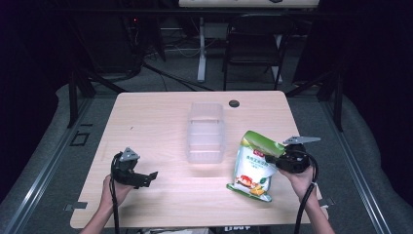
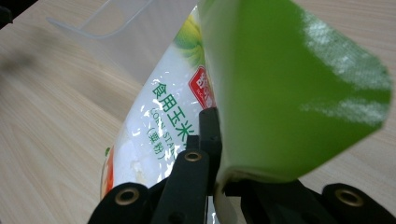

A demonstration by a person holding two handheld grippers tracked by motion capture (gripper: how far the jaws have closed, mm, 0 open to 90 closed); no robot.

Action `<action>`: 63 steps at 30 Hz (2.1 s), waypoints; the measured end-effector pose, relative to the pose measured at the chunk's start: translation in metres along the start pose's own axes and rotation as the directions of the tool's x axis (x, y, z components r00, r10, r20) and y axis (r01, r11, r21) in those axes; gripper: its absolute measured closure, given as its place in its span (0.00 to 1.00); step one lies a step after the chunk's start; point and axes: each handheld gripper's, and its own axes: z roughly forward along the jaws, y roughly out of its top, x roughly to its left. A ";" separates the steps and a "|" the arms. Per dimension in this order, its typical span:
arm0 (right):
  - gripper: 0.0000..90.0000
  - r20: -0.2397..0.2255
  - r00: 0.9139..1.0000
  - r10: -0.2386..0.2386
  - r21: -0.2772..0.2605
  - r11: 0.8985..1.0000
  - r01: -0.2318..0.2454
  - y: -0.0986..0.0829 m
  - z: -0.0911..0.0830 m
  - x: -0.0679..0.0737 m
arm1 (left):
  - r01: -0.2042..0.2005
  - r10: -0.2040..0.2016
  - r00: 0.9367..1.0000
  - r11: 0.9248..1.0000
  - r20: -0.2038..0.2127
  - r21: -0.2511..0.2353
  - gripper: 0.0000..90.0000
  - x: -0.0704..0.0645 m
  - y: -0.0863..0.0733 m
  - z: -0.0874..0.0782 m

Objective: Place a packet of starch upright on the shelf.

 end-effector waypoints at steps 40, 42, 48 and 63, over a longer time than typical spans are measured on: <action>1.00 0.003 0.995 -0.099 -0.078 0.992 0.099 0.022 -0.015 0.028 | -0.001 0.001 1.000 1.000 -0.006 0.000 0.01 0.000 -0.001 0.002; 1.00 0.002 0.994 -0.110 -0.071 0.991 0.110 0.024 -0.015 0.029 | 0.000 0.000 1.000 1.000 -0.007 0.001 0.01 0.000 -0.001 0.002; 1.00 0.003 0.993 -0.117 -0.077 0.990 0.117 0.028 -0.014 0.030 | -0.004 0.004 1.000 1.000 0.001 0.007 0.01 0.000 -0.001 0.002; 1.00 -0.006 0.990 -0.140 -0.068 0.988 0.139 0.039 -0.017 0.031 | -0.006 0.006 1.000 1.000 -0.004 0.003 0.01 -0.001 -0.001 0.002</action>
